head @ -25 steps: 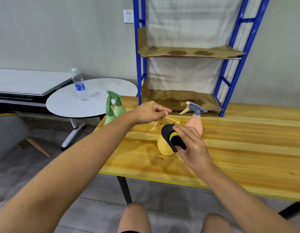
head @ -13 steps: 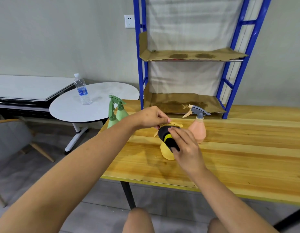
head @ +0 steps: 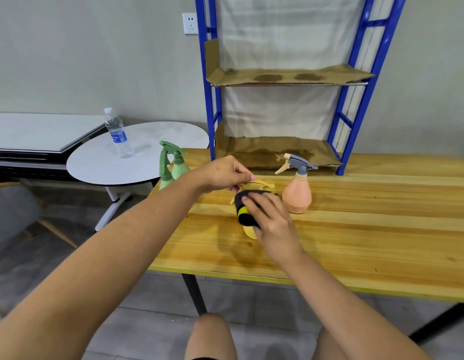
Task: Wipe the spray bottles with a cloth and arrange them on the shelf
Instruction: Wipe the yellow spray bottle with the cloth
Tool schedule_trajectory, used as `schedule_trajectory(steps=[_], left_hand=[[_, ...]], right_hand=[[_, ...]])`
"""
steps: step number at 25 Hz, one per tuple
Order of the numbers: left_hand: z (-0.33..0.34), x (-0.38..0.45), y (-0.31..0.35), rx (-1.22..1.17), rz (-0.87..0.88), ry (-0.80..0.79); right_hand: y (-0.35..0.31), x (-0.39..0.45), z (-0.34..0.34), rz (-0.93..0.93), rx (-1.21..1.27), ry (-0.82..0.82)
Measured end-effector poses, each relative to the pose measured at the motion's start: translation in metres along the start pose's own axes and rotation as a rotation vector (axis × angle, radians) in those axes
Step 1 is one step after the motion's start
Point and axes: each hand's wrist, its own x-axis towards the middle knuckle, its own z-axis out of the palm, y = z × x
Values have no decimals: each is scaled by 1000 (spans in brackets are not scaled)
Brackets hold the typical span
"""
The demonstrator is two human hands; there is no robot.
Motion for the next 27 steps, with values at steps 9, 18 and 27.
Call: schedule_trajectory(steps=[9, 18, 27], left_hand=[[-1, -5, -2, -30, -19, -17], [-2, -8, 0, 14, -17, -21], [2, -5, 2, 83, 6, -4]], right_hand=[[25, 4, -21, 100, 43, 71], [15, 10, -22, 132, 124, -7], [35, 3, -35, 236, 134, -37]])
